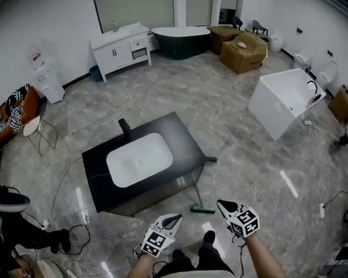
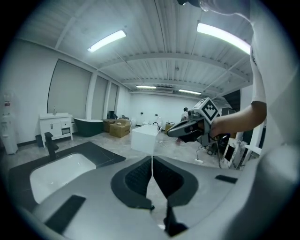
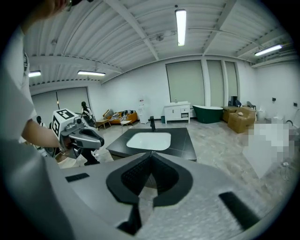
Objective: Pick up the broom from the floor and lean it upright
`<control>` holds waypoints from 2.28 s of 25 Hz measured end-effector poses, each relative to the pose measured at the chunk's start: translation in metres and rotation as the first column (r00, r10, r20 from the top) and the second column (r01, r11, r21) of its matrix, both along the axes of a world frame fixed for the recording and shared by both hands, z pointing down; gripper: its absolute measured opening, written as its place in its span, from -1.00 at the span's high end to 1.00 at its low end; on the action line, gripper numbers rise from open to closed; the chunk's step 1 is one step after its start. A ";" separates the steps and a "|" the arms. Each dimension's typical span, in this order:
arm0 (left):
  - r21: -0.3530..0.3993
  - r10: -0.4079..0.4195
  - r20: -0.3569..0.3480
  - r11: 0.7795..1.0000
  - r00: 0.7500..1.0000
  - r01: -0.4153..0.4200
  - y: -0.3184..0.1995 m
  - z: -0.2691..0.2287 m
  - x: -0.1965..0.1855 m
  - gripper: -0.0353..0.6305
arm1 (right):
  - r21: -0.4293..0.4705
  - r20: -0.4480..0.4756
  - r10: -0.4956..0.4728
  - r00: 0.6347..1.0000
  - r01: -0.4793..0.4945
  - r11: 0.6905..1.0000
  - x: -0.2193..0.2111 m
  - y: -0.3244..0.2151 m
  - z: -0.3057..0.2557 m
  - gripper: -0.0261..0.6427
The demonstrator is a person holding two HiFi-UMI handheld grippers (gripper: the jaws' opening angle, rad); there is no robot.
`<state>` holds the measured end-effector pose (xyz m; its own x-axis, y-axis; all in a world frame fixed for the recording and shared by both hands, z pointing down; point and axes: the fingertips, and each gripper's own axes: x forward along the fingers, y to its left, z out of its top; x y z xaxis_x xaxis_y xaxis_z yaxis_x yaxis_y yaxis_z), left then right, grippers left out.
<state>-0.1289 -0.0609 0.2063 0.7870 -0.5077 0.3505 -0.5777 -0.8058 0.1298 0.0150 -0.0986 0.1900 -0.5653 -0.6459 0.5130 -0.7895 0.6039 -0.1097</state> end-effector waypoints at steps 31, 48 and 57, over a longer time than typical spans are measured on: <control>0.035 -0.169 -0.103 0.984 0.980 0.173 0.197 -0.133 0.093 0.87 | 0.163 0.007 -0.057 0.998 0.055 0.985 0.110 0.228 -0.132 0.92; 0.064 -0.276 -0.070 0.958 0.959 0.281 0.250 -0.143 0.061 0.87 | 0.199 0.114 -0.136 0.984 0.111 0.974 0.081 0.272 -0.134 0.93; 0.060 -0.256 -0.090 0.963 0.962 0.262 0.237 -0.147 0.040 0.87 | 0.219 0.128 -0.112 0.985 0.082 0.972 0.057 0.255 -0.145 0.93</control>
